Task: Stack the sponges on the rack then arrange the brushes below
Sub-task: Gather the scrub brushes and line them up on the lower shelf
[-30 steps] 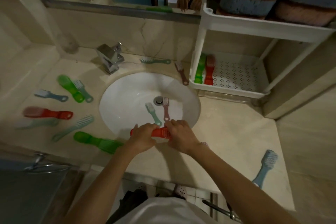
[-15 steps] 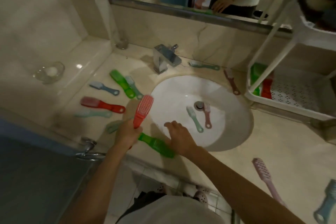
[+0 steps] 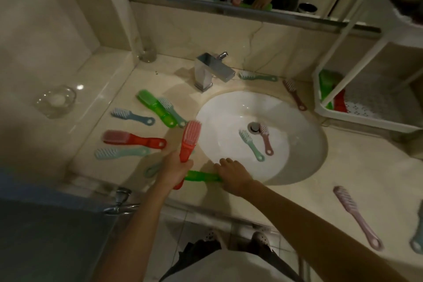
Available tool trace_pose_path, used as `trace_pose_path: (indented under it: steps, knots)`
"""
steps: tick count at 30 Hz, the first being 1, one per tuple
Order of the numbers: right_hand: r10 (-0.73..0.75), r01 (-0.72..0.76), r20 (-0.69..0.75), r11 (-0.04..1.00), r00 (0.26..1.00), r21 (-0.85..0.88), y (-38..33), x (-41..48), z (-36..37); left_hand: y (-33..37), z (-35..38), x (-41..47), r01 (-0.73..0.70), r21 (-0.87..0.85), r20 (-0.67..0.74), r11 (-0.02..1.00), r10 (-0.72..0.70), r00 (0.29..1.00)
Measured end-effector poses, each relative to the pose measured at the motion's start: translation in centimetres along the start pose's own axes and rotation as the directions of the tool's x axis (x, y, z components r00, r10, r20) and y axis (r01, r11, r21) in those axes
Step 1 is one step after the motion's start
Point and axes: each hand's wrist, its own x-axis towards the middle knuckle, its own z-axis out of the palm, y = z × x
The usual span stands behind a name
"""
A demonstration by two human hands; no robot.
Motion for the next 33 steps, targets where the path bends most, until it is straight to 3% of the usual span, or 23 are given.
trace_pose_path:
  steps: [4, 8, 12, 15, 17, 19, 20, 22, 23, 24, 26, 28, 33]
  knots:
    - [-0.085, 0.063, -0.265, 0.994, 0.961, -0.088, 3.2, -0.6, -2.3, 1.9, 0.6, 1.5, -0.015, -0.026, 0.163, 1.0, 0.019, 0.987]
    - [-0.006, -0.061, -0.44, 0.989, 0.898, -0.136, 6.1, -1.6, -4.1, 5.4, 2.1, 2.6, 0.011, -0.147, 0.295, 0.989, 0.033, 0.955]
    - [0.126, -0.182, -0.549, 0.982, 0.826, -0.047, 8.9, -2.7, -4.3, 8.6, 4.5, 2.8, 0.018, -0.235, 0.302, 0.972, 0.056, 0.952]
    - [0.317, -0.264, -0.683, 0.947, 0.658, 0.185, 10.7, -4.9, -3.7, 10.4, 6.5, 3.0, 0.04, -0.325, 0.279, 0.945, 0.056, 0.959]
    - [0.503, -0.267, -0.72, 0.864, 0.477, 0.426, 10.9, -6.7, -2.8, 11.7, 8.0, 2.9, 0.041, -0.368, 0.258, 0.929, 0.059, 0.964]
    - [0.76, -0.197, -0.567, 0.638, 0.317, 0.744, 10.3, -8.0, -2.0, 13.1, 9.6, 2.6, 0.019, -0.398, 0.268, 0.917, 0.096, 0.958]
    - [0.867, -0.123, -0.39, 0.443, 0.31, 0.888, 10.2, -8.6, -2.2, 13.8, 10.5, 2.4, 0.009, -0.398, 0.286, 0.917, 0.115, 0.951]
    - [0.898, 0.056, -0.012, -0.014, 0.439, 0.998, 10.6, -9.3, -3.0, 15.2, 12.2, 2.0, -0.01, -0.391, 0.317, 0.921, 0.145, 0.937]
    - [0.862, 0.106, 0.1, -0.175, 0.497, 0.979, 11.1, -9.6, -3.5, 15.9, 13.1, 1.8, -0.02, -0.377, 0.331, 0.926, 0.154, 0.931]
    - [0.843, 0.146, 0.159, -0.269, 0.514, 0.952, 11.8, -9.9, -3.7, 16.5, 13.9, 1.6, -0.039, -0.353, 0.343, 0.935, 0.168, 0.924]
    - [0.852, 0.243, 0.204, -0.354, 0.482, 0.903, 14.2, -10.7, -4.2, 18.2, 15.9, 0.9, -0.075, -0.32, 0.355, 0.944, 0.193, 0.915]
    - [0.862, 0.267, 0.225, -0.372, 0.455, 0.889, 16.5, -11.5, -4.4, 19.8, 17.8, 0.4, -0.089, -0.313, 0.38, 0.946, 0.21, 0.901]
    - [0.919, 0.223, 0.199, -0.284, 0.339, 0.933, 23.8, -13.9, -5.4, 23.8, 22.1, 0.5, -0.17, -0.256, 0.347, 0.952, 0.254, 0.903]
